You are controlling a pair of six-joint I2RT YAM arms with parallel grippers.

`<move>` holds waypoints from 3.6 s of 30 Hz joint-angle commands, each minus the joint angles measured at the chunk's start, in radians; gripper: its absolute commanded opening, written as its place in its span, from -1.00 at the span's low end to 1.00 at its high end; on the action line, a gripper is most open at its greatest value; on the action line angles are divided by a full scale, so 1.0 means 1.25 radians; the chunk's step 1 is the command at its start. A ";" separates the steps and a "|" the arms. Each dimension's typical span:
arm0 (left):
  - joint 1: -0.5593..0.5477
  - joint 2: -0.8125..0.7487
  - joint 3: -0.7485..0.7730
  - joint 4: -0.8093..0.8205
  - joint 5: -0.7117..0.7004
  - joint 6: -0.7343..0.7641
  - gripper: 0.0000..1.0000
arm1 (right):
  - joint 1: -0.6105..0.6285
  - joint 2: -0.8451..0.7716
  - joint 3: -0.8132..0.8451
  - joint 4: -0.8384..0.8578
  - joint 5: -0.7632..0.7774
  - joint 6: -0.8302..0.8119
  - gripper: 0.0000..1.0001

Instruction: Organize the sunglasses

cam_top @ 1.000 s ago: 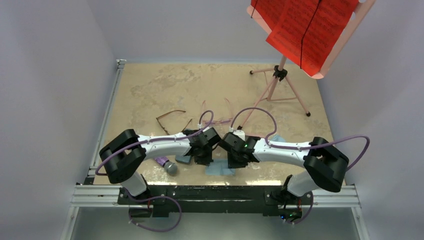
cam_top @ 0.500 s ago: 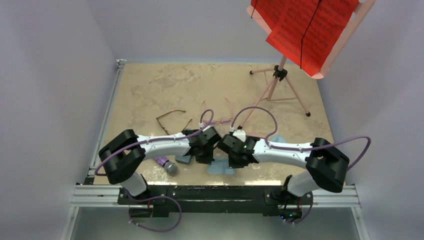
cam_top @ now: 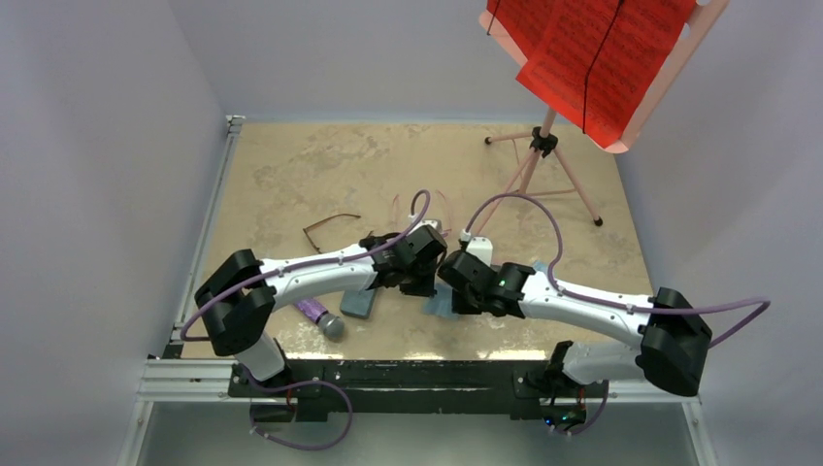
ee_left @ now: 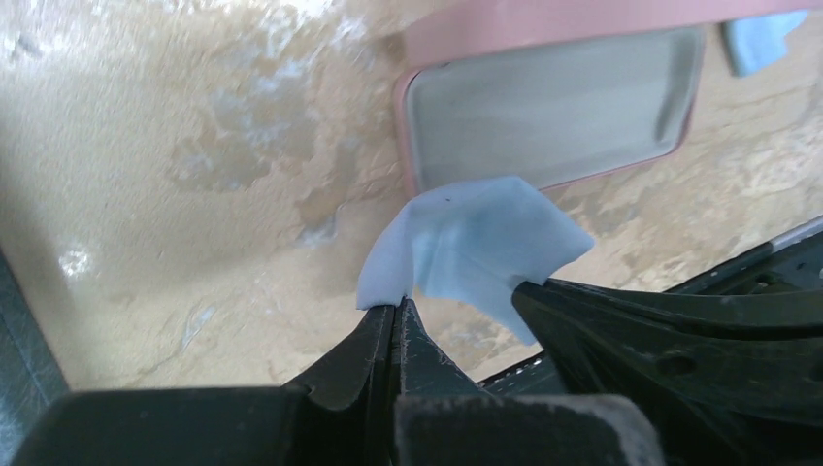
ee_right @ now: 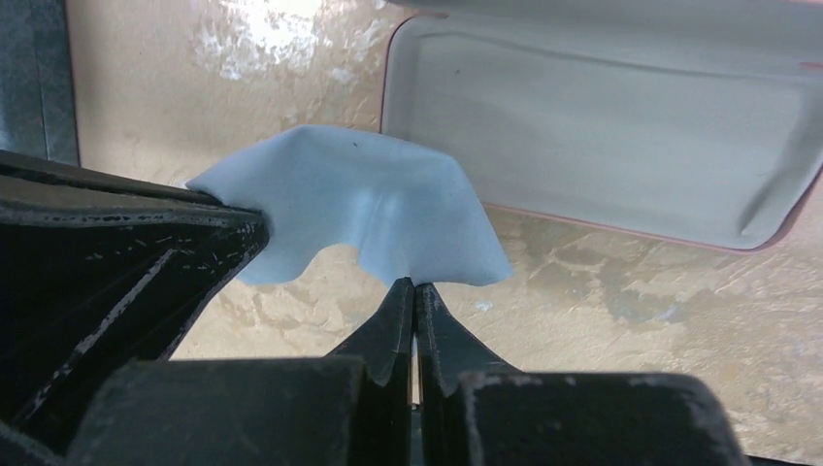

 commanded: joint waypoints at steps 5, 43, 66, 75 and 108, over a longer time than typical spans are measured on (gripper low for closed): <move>-0.004 0.082 0.159 -0.049 -0.030 0.061 -1.00 | -0.073 -0.065 -0.026 -0.014 0.056 -0.053 -1.00; 0.014 0.298 0.360 -0.155 -0.009 0.090 -1.00 | -0.294 -0.037 -0.141 0.111 -0.040 -0.203 -1.00; 0.014 0.339 0.386 -0.160 -0.003 0.084 -0.90 | -0.306 -0.045 -0.163 0.072 -0.022 -0.188 -1.00; 0.014 0.340 0.400 -0.162 -0.021 0.081 -0.83 | -0.309 -0.041 -0.170 0.087 -0.008 -0.176 -1.00; 0.013 0.243 0.356 -0.129 0.035 0.088 -0.17 | -0.310 -0.141 -0.159 0.031 0.046 -0.115 -0.11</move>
